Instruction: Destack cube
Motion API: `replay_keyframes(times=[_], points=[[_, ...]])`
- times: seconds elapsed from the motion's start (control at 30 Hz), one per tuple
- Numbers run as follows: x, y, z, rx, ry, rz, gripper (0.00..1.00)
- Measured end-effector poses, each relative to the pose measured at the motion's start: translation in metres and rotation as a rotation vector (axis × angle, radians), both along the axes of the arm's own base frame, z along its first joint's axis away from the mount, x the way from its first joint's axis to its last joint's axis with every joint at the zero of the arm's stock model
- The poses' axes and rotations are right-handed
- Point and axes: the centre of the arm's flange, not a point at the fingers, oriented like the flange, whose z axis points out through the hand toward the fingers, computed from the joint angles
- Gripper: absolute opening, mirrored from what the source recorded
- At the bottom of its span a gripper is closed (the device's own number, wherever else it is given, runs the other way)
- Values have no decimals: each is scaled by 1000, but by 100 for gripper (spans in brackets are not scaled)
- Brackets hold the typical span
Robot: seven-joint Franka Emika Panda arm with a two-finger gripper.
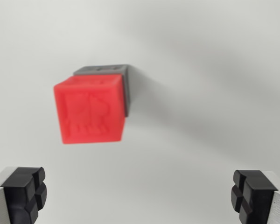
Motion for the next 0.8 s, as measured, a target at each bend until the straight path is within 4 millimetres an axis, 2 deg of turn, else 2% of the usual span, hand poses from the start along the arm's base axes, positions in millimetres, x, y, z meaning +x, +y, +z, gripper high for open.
replay_keyframes(times=[0.33,0.43,0.8], points=[[-19,36,-16,7,-4,66,100],[-20,40,-22,8,-8,73,100],[-19,37,-71,7,-2,69,100]])
